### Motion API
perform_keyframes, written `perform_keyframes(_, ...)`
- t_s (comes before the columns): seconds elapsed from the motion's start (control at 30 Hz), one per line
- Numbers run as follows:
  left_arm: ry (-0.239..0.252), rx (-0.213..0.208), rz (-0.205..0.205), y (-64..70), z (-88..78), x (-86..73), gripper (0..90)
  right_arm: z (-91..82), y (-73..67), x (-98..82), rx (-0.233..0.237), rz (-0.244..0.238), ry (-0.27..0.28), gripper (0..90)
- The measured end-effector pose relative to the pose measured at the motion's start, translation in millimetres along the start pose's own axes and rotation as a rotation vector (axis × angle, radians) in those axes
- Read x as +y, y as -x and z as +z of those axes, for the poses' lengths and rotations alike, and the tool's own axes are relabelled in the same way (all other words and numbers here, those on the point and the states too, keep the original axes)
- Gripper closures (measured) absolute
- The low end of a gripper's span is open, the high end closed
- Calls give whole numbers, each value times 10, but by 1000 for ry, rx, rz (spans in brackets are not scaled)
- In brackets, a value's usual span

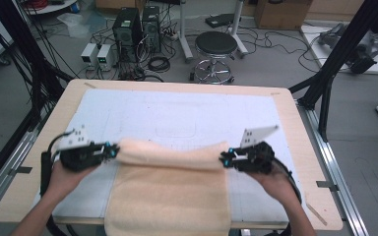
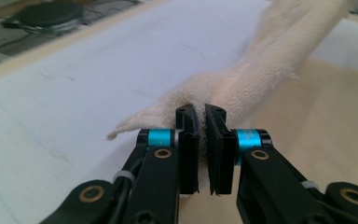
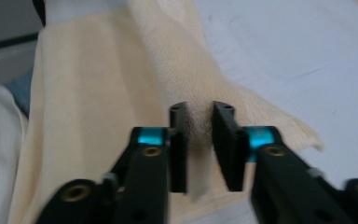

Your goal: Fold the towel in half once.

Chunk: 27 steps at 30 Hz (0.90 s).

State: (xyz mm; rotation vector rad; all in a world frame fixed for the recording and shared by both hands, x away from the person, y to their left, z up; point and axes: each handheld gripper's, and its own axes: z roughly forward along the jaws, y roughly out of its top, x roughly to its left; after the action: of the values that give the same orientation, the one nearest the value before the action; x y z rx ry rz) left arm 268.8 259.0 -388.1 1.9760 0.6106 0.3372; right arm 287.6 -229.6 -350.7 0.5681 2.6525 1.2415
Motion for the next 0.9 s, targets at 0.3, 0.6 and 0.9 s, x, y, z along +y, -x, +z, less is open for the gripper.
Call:
perform_keyframes(0.3, -87, 25, -27, -61, 89, -162, 519, 312, -50, -325, -25, 42, -72, 533)
perform_keyframes(0.6, -211, 51, -58, -280, 589, -205, 504, 637, 358, -349, -71, 109, -98, 513)
perform_keyframes(0.9, -218, 54, -19, -250, 611, -177, 827, 710, 365, -328, -65, 83, -121, 825)
